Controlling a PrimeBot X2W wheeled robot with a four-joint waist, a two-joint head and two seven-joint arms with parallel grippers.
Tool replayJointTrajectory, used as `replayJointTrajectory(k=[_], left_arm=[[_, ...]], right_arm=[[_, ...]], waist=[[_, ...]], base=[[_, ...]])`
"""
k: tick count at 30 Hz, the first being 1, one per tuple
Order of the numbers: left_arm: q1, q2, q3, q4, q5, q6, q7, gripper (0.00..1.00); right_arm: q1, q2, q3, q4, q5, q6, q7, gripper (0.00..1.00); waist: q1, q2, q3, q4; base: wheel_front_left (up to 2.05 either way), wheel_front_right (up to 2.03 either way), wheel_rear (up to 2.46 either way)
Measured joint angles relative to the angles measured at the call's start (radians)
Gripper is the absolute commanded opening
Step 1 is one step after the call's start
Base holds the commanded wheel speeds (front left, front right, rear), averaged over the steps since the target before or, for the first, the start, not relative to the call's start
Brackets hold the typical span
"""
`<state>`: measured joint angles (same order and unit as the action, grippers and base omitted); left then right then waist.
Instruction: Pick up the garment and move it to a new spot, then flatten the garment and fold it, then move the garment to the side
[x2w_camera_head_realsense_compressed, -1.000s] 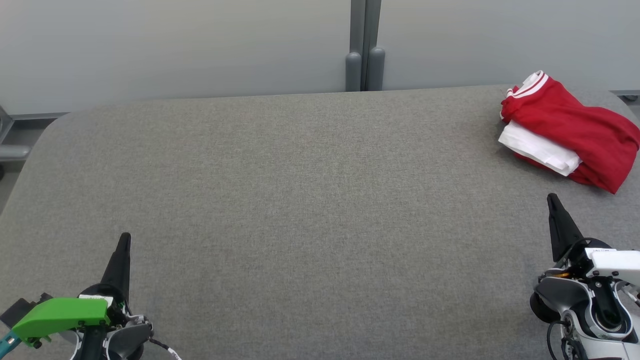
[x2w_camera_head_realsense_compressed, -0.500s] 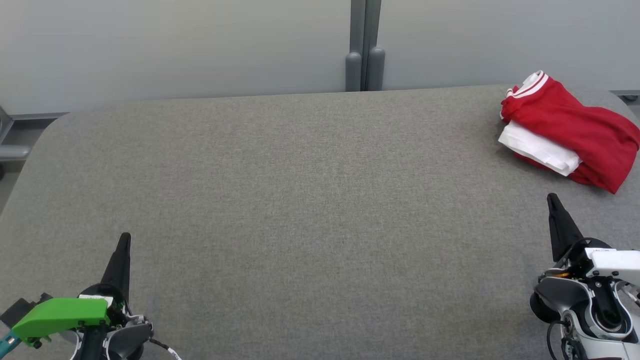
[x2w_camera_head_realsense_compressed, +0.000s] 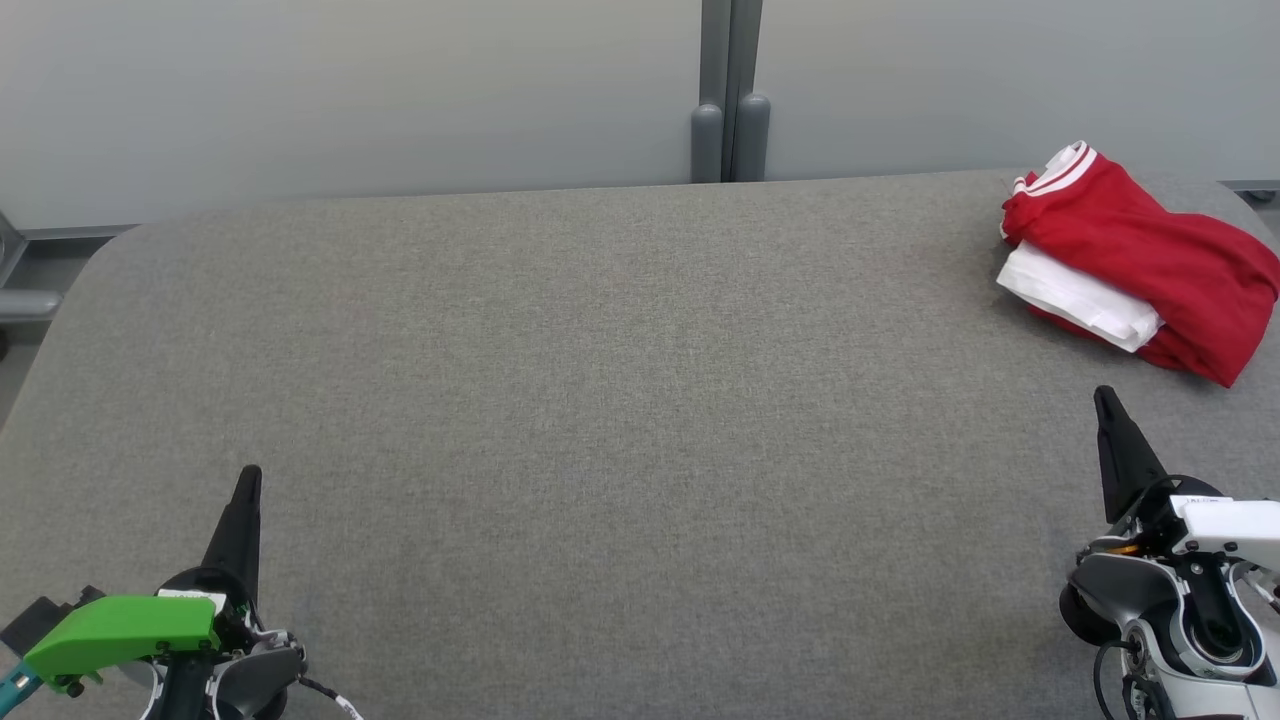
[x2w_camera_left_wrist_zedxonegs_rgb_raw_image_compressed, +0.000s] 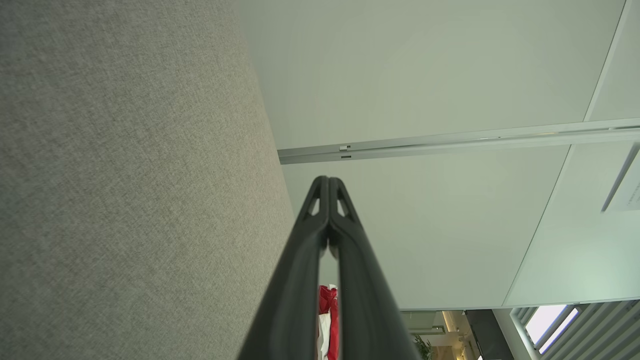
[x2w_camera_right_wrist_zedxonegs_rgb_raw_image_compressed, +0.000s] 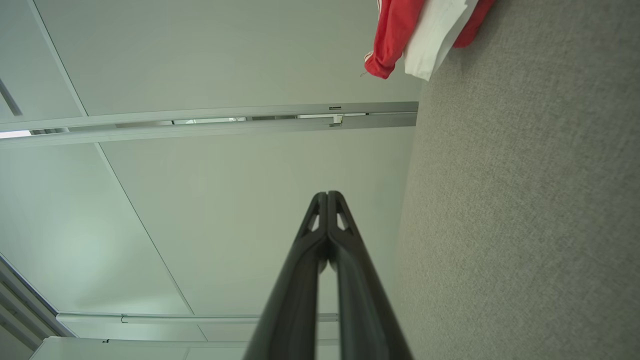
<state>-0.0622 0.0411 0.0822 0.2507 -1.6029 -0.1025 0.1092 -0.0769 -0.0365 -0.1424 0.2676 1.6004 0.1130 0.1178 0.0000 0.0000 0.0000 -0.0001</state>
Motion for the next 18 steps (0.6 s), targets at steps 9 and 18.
replayJointTrajectory(k=[9, 18], left_arm=[[0.000, 0.000, 0.000, 0.000, 0.000, 0.000, 0.000, 0.00], [0.000, 0.000, 0.000, 0.000, 0.000, 0.000, 0.000, 0.00]], right_arm=[[0.000, 0.000, 0.001, 0.000, 0.000, 0.000, -0.003, 0.00], [0.000, 0.000, 0.001, -0.001, 0.000, 0.000, -0.003, 0.00]], waist=[[0.0000, 0.0000, 0.000, 0.000], [0.0000, 0.0000, 0.000, 0.000]], base=[[0.00, 0.00, 0.00], [0.00, 0.00, 0.00]])
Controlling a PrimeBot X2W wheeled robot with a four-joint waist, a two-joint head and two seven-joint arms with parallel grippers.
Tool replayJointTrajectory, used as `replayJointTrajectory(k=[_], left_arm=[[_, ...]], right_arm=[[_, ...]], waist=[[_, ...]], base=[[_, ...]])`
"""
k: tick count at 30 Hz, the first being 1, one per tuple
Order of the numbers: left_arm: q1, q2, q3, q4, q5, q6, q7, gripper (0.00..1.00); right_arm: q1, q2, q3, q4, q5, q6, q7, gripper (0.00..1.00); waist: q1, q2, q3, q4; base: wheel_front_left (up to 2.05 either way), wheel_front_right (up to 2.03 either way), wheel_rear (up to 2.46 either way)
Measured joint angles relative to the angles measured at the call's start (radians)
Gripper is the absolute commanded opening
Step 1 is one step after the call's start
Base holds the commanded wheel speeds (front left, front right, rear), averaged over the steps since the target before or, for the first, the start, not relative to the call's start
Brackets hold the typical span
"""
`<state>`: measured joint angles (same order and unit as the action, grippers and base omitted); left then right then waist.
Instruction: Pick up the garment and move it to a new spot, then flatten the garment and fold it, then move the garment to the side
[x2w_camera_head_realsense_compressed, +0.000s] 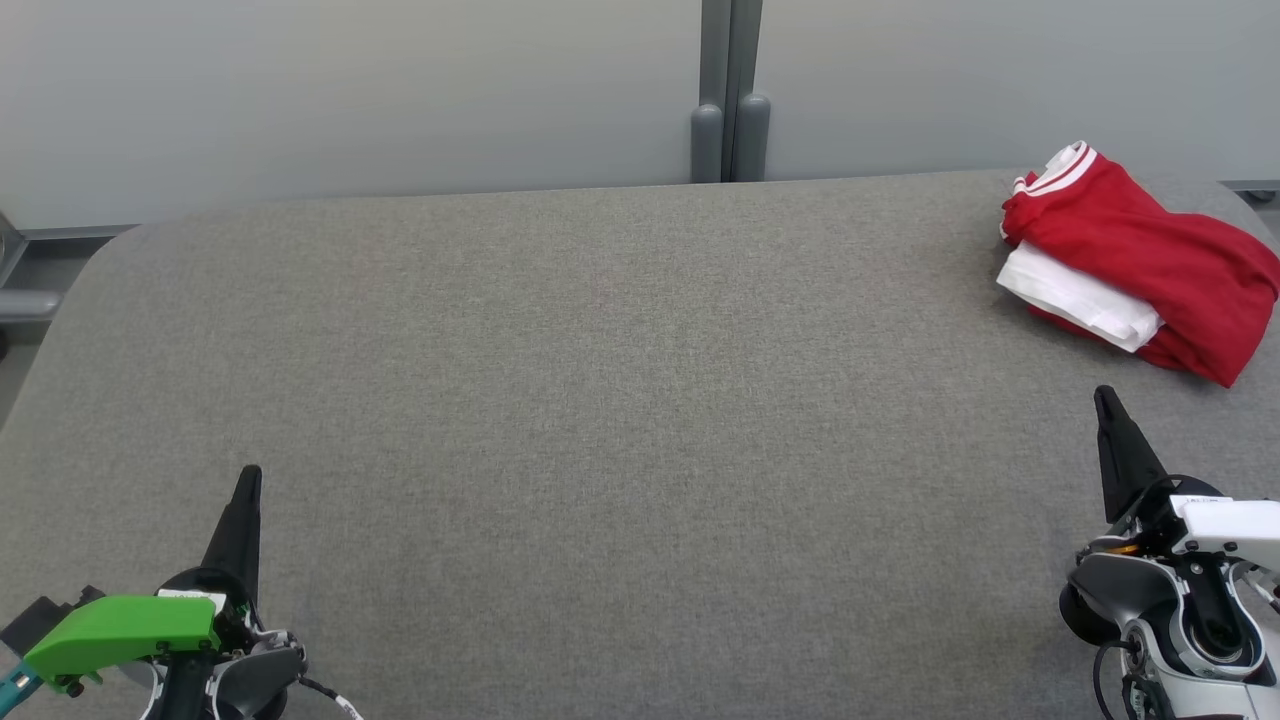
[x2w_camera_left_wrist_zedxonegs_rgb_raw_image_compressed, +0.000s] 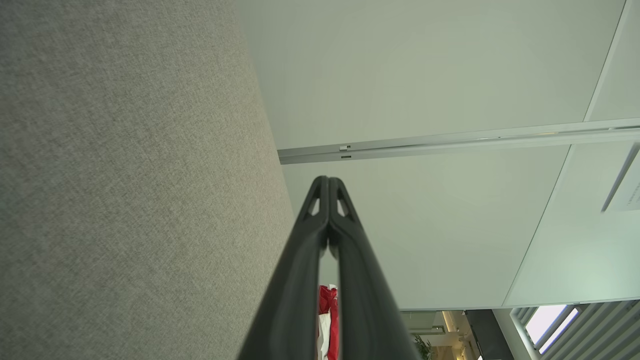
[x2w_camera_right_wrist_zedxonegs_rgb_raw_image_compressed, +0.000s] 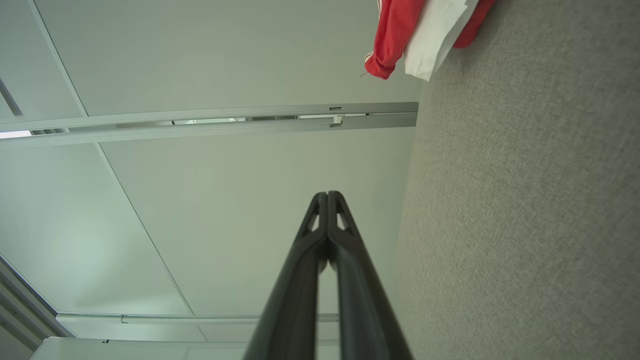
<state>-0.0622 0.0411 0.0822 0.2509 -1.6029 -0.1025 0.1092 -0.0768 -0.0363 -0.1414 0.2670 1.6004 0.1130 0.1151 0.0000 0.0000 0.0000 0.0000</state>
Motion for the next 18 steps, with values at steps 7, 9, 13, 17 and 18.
replayJointTrajectory(k=[7, 9, 13, 17, 18], left_arm=[[0.000, 0.000, 0.000, 0.000, 0.000, 0.000, 0.000, 0.00], [0.000, 0.000, 0.000, 0.000, 0.000, 0.000, 0.000, 0.00], [0.000, 0.000, 0.000, 0.000, 0.000, 0.000, 0.000, 0.00], [0.000, 0.000, 0.000, 0.000, 0.000, 0.000, 0.000, 0.00], [0.000, 0.000, 0.000, 0.000, 0.000, 0.000, 0.000, 0.00]], right_arm=[[0.000, 0.000, 0.000, 0.000, 0.000, 0.000, 0.000, 0.00], [0.000, 0.000, 0.000, 0.000, 0.000, 0.000, 0.000, 0.00], [0.000, 0.000, 0.000, 0.000, 0.000, 0.000, 0.000, 0.00], [0.000, 0.000, 0.000, 0.000, 0.000, 0.000, 0.000, 0.00], [0.000, 0.000, 0.000, 0.000, 0.000, 0.000, 0.000, 0.00]], waist=[[0.0000, 0.0000, 0.000, 0.000], [0.0000, 0.0000, 0.000, 0.000], [0.0000, 0.0000, 0.000, 0.000], [0.0000, 0.0000, 0.000, 0.000], [0.0000, 0.0000, 0.000, 0.000]], base=[[0.00, 0.00, 0.00], [0.00, 0.00, 0.00], [0.00, 0.00, 0.00], [0.00, 0.00, 0.00], [0.00, 0.00, 0.00]])
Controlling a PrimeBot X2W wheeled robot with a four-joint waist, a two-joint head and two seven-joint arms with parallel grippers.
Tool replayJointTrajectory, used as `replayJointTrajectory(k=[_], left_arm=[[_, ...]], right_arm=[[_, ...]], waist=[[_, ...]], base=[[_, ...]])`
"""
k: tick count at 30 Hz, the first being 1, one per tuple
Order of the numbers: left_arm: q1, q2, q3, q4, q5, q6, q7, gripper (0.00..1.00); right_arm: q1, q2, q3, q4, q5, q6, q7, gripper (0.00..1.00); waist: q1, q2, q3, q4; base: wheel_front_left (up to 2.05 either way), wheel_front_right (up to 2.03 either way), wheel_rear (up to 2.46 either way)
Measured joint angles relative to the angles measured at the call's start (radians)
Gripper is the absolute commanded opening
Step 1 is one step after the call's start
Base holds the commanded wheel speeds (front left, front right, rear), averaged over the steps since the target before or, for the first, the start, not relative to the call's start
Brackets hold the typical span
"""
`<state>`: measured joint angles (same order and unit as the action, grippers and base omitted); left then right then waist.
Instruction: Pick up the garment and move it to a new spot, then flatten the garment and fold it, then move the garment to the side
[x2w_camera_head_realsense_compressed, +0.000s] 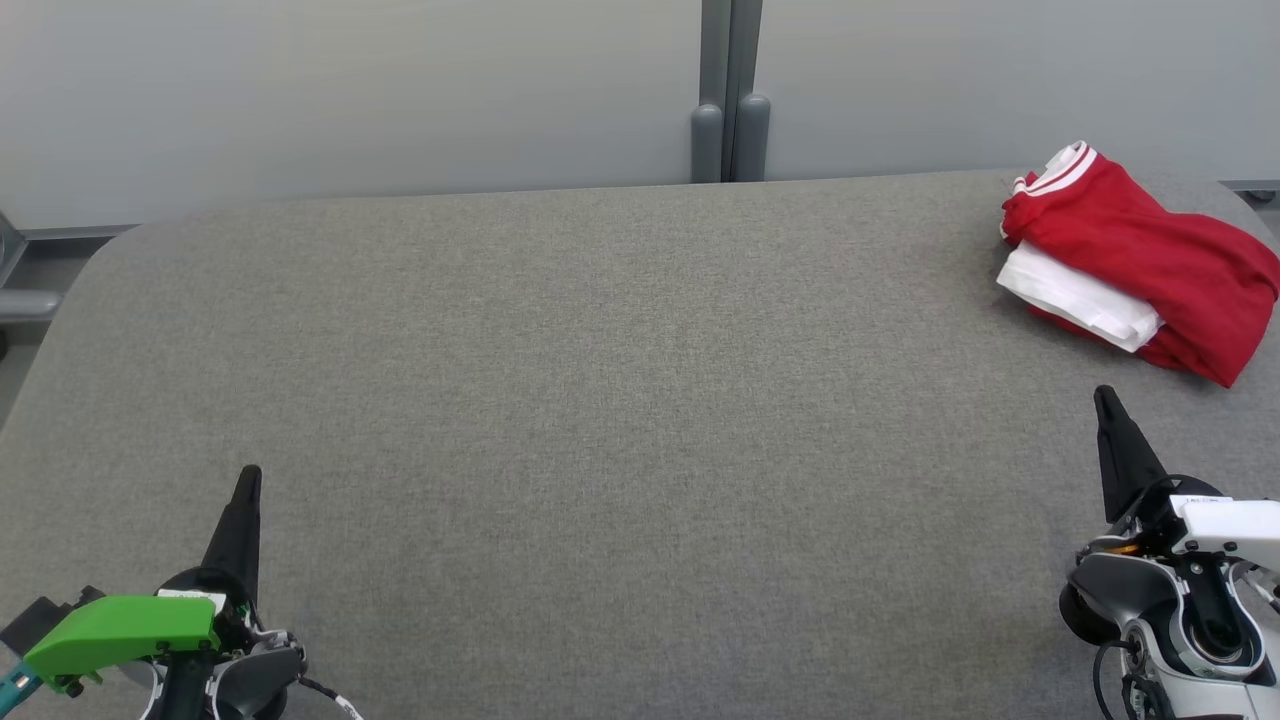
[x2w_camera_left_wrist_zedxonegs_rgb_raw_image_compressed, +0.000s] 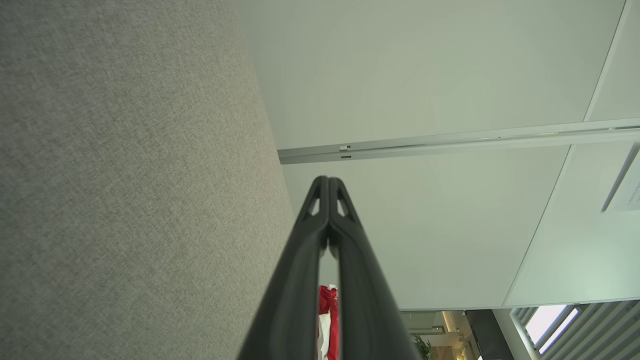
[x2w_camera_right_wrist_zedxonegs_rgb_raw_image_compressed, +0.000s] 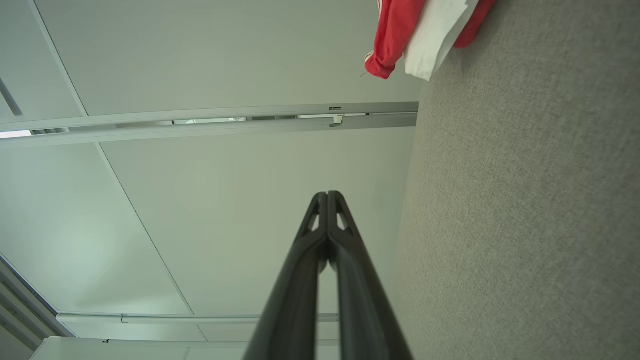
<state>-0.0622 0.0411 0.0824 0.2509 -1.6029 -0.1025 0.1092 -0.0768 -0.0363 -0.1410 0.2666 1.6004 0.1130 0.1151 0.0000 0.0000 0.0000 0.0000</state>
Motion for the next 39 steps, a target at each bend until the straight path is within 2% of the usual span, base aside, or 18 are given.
replayJointTrajectory(k=[39], left_arm=[[0.000, 0.000, 0.000, 0.000, 0.000, 0.000, 0.000, 0.00]], right_arm=[[0.000, 0.000, 0.000, 0.000, 0.000, 0.000, 0.000, 0.00]], waist=[[0.0000, 0.0000, 0.000, 0.000]], base=[[0.00, 0.00, 0.00]])
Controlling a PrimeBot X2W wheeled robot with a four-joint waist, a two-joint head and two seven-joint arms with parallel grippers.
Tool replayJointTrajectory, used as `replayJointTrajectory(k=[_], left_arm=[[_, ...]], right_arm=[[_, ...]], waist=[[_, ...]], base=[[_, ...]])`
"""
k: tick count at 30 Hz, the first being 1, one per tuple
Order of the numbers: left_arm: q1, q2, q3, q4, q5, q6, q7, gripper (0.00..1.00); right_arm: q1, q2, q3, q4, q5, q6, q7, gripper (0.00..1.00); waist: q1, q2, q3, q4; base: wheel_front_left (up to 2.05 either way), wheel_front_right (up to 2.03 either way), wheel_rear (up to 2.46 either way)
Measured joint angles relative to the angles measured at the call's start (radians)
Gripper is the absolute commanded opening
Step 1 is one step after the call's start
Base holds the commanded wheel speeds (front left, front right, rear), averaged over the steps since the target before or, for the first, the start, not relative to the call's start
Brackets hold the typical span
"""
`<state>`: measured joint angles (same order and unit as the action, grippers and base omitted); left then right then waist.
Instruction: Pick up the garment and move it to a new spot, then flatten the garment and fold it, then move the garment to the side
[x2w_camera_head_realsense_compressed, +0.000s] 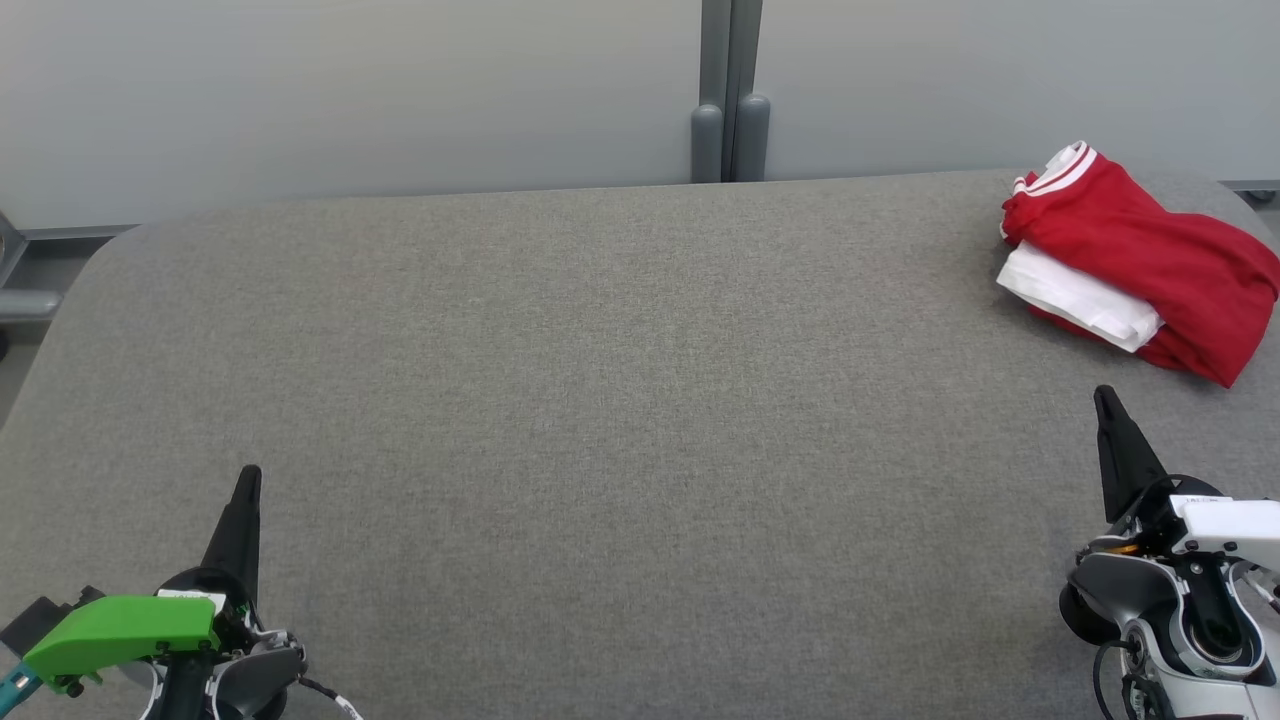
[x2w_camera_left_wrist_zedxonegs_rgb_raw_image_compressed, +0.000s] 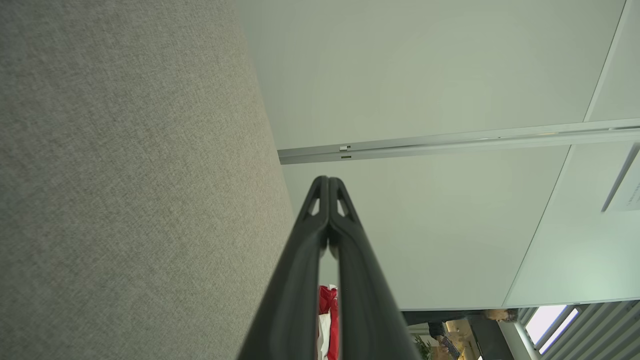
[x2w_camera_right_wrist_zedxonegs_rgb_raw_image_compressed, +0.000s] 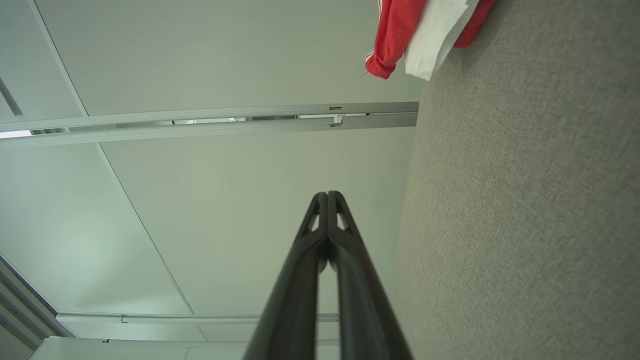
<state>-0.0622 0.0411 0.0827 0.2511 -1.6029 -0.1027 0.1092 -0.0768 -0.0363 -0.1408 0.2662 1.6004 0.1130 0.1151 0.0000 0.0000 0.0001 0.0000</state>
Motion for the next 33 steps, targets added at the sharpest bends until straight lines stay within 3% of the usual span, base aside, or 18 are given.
replayJointTrajectory(k=[33], left_arm=[[0.000, 0.000, 0.000, 0.000, 0.000, 0.000, 0.000, 0.00]], right_arm=[[0.000, 0.000, 0.000, 0.000, 0.000, 0.000, 0.000, 0.00]], waist=[[0.0000, 0.0000, 0.000, 0.000]], base=[[0.00, 0.00, 0.00]])
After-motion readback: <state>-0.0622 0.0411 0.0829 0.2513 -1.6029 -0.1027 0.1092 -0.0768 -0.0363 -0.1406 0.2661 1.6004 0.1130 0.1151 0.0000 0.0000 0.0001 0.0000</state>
